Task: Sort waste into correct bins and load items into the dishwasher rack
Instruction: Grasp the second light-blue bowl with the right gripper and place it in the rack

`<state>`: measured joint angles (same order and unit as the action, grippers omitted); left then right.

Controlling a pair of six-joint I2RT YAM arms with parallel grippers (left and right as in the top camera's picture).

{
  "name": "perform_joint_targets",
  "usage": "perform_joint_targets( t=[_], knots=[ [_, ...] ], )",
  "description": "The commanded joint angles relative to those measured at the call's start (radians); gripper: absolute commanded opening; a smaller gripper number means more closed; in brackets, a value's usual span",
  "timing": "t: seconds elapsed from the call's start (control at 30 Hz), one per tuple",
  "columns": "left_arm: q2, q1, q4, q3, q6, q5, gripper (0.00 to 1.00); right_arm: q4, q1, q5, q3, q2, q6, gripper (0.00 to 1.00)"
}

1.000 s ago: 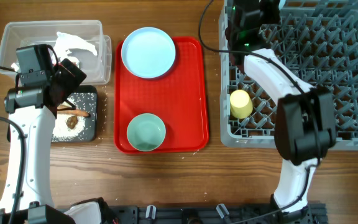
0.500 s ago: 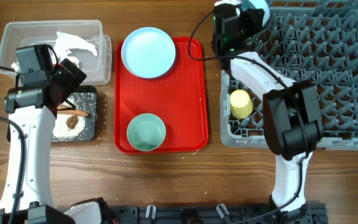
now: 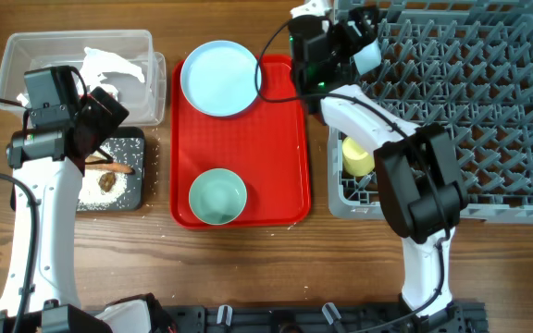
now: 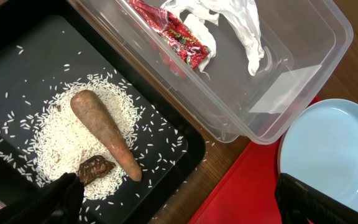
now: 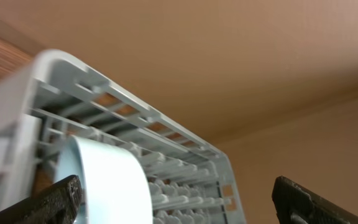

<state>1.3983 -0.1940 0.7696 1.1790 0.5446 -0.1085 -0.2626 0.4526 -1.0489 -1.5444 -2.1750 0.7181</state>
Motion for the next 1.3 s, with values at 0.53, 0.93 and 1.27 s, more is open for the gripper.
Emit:
perform_joint_targets(
  t=[0.53, 0.93, 1.27],
  knots=[
    [-0.011, -0.005, -0.002, 0.014, 0.013, -0.016, 1.00, 0.996, 0.255, 1.448, 0.121, 0.312, -1.050, 0.77],
    [-0.011, -0.005, -0.002, 0.014, 0.013, -0.016, 1.00, 0.921, 0.248, 1.401, 0.179, 0.157, -1.219, 0.04],
    [-0.011, -0.005, -0.002, 0.014, 0.013, -0.016, 1.00, 0.967, 0.047, 0.620, 0.174, 0.694, -1.215, 0.04]
  ],
)
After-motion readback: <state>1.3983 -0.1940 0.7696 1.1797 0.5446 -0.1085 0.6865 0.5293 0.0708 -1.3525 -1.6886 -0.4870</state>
